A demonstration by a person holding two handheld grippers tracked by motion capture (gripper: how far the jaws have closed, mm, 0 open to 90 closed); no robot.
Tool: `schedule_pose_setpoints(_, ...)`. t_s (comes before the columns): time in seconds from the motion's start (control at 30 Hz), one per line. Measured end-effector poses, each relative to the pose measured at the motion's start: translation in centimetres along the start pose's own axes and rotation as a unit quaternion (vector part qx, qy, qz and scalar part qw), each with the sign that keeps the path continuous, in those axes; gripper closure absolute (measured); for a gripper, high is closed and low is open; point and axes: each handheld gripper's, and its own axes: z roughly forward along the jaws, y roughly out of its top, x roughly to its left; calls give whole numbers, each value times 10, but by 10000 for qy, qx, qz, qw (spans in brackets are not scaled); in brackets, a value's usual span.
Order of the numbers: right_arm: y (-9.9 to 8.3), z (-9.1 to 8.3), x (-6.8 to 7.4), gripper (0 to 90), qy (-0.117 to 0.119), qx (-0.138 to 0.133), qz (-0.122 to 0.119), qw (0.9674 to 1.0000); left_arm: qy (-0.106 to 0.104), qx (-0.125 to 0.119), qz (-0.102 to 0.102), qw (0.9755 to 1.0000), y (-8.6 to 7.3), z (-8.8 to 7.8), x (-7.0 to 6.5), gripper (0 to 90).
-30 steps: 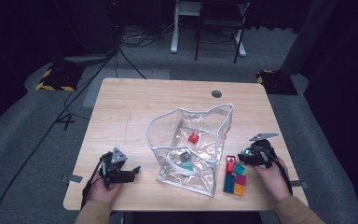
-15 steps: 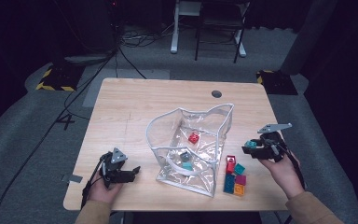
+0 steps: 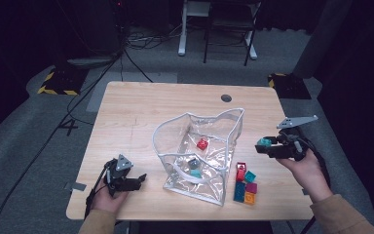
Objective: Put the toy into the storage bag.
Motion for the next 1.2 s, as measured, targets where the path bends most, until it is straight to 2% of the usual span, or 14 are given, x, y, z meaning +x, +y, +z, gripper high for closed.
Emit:
schedule_pose_setpoints(0.33,24,-21,11,473,243,-91,-216,9994,-2,-5,-6,10000,0,0,0,212)
schedule_pose_setpoints(0.57,42,-29,16,473,333,-157,-333,9988,-4,1,0,10000,0,0,0,211)
schedule_pose_setpoints(0.8,65,-31,24,473,458,-246,-510,9973,2,2,-1,10000,0,0,0,211)
schedule_pose_setpoints(1.2,103,-23,41,473,642,-303,-782,9944,2,1,3,10000,0,1,0,204)
